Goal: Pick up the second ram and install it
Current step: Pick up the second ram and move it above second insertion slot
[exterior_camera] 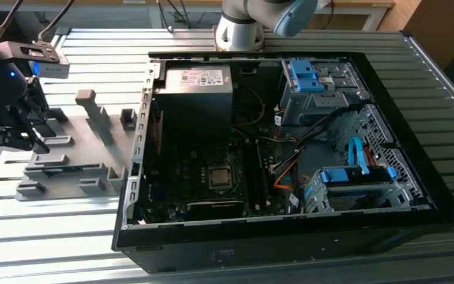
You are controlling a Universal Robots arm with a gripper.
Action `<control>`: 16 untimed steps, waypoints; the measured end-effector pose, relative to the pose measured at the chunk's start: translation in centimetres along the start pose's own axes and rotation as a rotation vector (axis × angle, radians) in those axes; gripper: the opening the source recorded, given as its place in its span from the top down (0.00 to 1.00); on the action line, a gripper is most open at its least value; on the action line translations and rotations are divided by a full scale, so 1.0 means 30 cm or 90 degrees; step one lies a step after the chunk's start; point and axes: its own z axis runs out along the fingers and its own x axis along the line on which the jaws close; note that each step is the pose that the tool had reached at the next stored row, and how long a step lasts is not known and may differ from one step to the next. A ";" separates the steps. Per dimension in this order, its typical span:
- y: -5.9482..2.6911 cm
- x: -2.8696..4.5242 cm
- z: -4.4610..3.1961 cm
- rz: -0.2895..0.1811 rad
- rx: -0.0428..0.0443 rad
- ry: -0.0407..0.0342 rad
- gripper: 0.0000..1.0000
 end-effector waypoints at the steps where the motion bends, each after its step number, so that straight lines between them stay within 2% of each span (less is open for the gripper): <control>1: 0.000 0.000 0.004 0.000 0.0000 0.0002 0.59; 16: 0.001 0.009 0.058 0.000 0.0034 0.0008 0.59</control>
